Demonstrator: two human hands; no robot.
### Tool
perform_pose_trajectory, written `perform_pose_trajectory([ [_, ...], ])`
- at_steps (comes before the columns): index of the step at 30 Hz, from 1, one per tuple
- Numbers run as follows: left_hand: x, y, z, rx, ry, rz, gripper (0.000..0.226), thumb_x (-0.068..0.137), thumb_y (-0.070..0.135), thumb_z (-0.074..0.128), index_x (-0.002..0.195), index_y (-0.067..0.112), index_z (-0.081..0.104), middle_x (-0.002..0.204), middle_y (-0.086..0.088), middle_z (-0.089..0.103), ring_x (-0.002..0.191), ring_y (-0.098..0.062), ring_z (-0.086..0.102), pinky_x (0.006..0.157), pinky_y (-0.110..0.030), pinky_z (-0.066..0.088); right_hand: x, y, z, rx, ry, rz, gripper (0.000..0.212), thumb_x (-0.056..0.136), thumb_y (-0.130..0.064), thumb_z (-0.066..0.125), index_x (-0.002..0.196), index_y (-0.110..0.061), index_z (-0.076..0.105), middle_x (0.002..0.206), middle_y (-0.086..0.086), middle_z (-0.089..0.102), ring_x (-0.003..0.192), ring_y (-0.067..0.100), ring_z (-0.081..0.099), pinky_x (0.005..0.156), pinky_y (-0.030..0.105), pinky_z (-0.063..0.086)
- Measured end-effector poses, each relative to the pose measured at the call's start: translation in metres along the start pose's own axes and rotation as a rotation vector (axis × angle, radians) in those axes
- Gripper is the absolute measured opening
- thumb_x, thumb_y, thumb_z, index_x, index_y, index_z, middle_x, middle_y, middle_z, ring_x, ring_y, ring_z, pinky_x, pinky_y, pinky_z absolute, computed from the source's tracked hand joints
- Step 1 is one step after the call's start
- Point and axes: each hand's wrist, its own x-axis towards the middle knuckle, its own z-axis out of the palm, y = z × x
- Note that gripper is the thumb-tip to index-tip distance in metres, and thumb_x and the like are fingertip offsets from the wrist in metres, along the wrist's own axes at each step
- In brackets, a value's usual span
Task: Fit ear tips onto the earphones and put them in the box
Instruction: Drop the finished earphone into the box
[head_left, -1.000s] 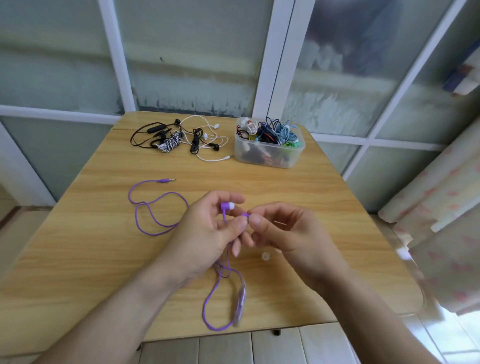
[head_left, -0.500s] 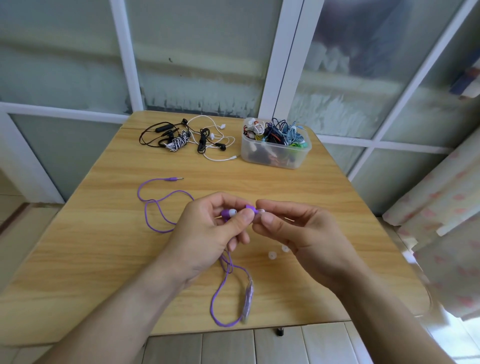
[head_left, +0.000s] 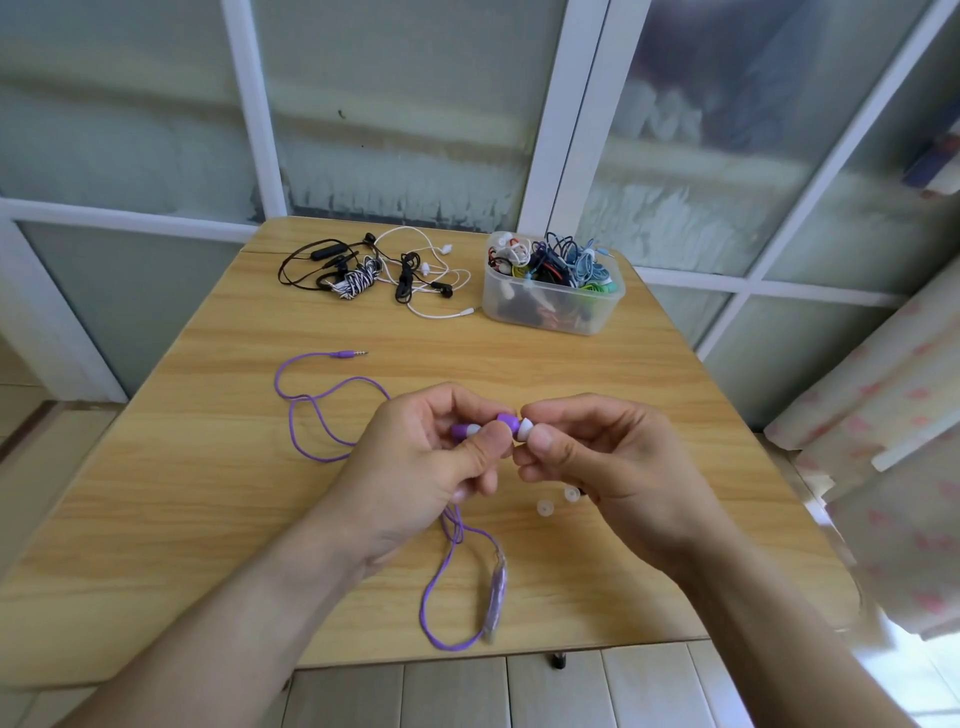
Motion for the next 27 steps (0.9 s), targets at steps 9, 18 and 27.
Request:
perform_pose_trajectory([
  [9,-0.006,0.006,0.004,-0.153,-0.106,-0.239,0.023,0.089,-0.008,0.054,0.074,0.010,0.051,0.063,-0.010,0.053,0.040,-0.013,0.041,0.036,-0.014,0.031,-0.002,-0.001,-0.002,-0.042,-0.106,-0.004,0.016,0.070,-0.012,0.074,0.084,-0.004,0.078,0.076,0.020,0.072,0.062,0.021,0.066,0.060,0.025,0.053],
  [18,-0.003,0.006,0.005,0.035,-0.069,-0.073,0.032,0.090,-0.013,0.052,0.071,0.012,0.046,0.060,-0.010,0.052,0.039,-0.016,0.040,0.041,-0.019,0.033,-0.001,0.005,0.003,0.067,-0.081,0.053,0.018,0.064,-0.014,0.077,0.079,-0.006,0.078,0.070,0.018,0.069,0.058,0.019,0.065,0.058,0.025,0.053],
  [27,-0.008,0.007,0.007,-0.175,-0.020,-0.153,0.031,0.089,-0.017,0.045,0.074,0.010,0.044,0.059,-0.012,0.050,0.037,-0.015,0.038,0.038,-0.015,0.029,0.004,0.006,0.005,-0.073,-0.046,-0.119,0.018,0.069,-0.013,0.078,0.083,-0.004,0.072,0.074,0.016,0.071,0.063,0.023,0.064,0.063,0.029,0.054],
])
